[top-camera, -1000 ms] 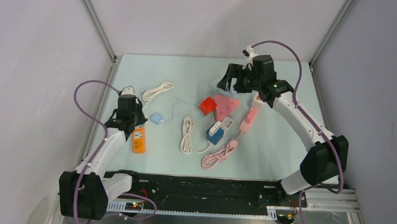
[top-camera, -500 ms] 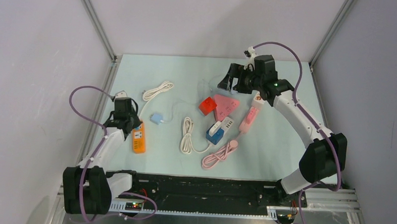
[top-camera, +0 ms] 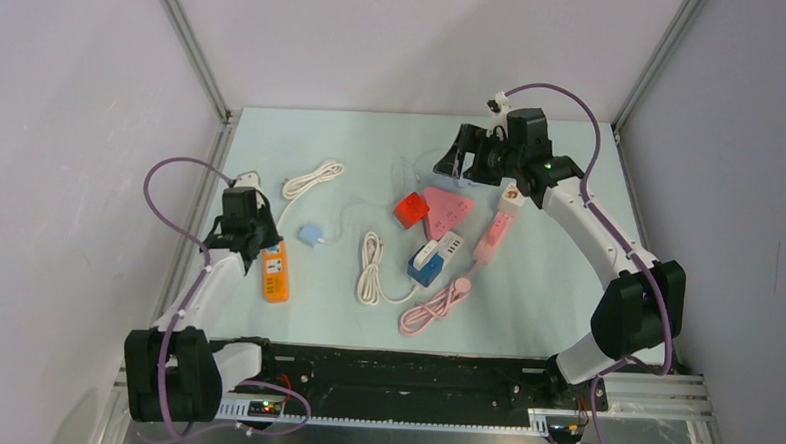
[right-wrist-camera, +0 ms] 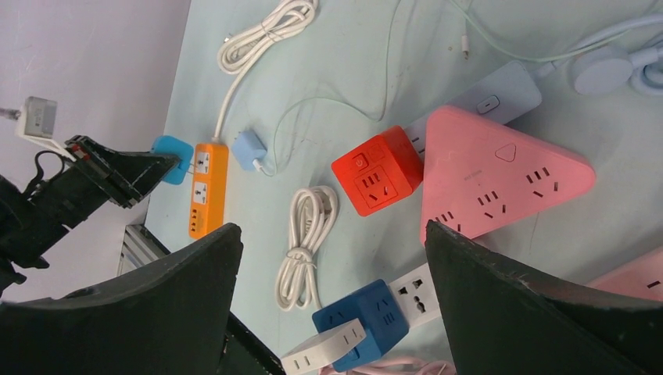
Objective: Insert the plug
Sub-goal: Insert the plug into the socket.
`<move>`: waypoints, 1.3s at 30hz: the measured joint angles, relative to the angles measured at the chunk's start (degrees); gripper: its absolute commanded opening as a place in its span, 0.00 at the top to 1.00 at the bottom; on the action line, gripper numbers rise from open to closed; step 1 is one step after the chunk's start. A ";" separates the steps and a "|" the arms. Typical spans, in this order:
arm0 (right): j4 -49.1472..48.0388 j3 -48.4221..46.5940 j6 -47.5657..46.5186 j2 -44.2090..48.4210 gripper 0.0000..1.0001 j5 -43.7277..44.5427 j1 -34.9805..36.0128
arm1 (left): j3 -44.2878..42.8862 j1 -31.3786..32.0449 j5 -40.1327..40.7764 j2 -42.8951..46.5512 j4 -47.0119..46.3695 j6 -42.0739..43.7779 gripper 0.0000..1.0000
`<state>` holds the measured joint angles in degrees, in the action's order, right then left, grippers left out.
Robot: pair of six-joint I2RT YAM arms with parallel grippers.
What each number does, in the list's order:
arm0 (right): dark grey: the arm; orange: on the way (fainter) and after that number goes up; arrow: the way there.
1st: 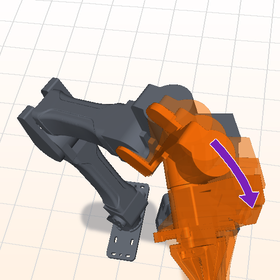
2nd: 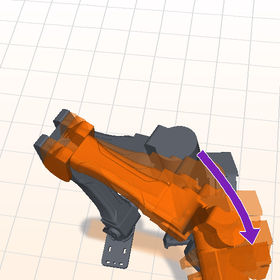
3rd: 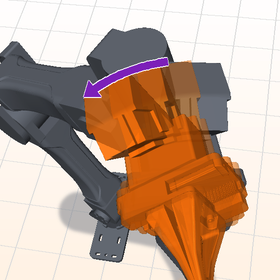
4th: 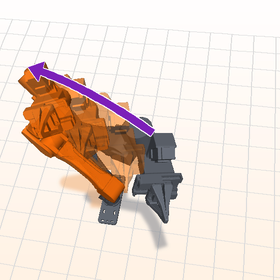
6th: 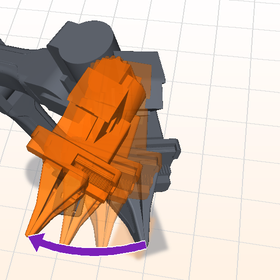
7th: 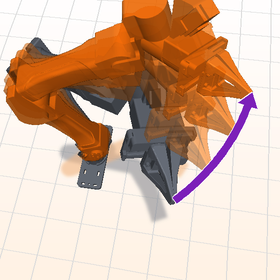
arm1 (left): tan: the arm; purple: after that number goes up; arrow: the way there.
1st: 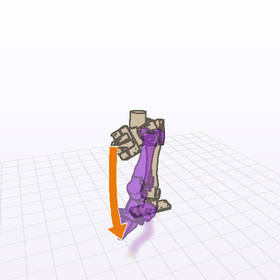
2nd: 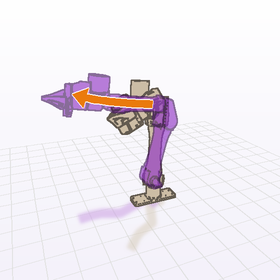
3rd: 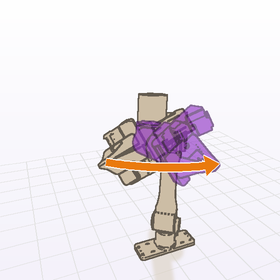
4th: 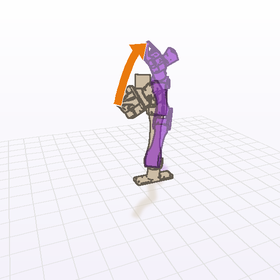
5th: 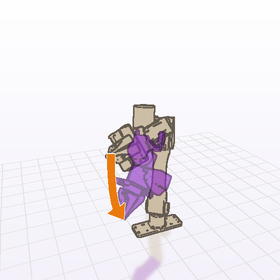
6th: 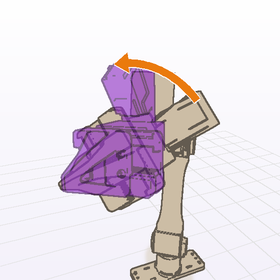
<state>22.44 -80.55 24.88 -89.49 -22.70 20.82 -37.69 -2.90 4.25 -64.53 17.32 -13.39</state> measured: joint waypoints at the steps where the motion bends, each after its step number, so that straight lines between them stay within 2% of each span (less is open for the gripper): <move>1: 0.00 0.00 0.00 -0.04 0.10 -0.13 -0.09 | -0.09 -0.02 -0.22 0.70 -0.07 0.42 1.00; 39: 0.39 0.00 0.04 -1.22 0.11 -1.05 -2.43 | -2.12 -0.48 -1.44 -7.23 -2.73 1.38 1.00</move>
<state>22.83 -80.55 24.93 -90.72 -23.75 18.39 -39.81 -3.38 2.81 -71.77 14.59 -12.01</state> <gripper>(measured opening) 0.893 0.211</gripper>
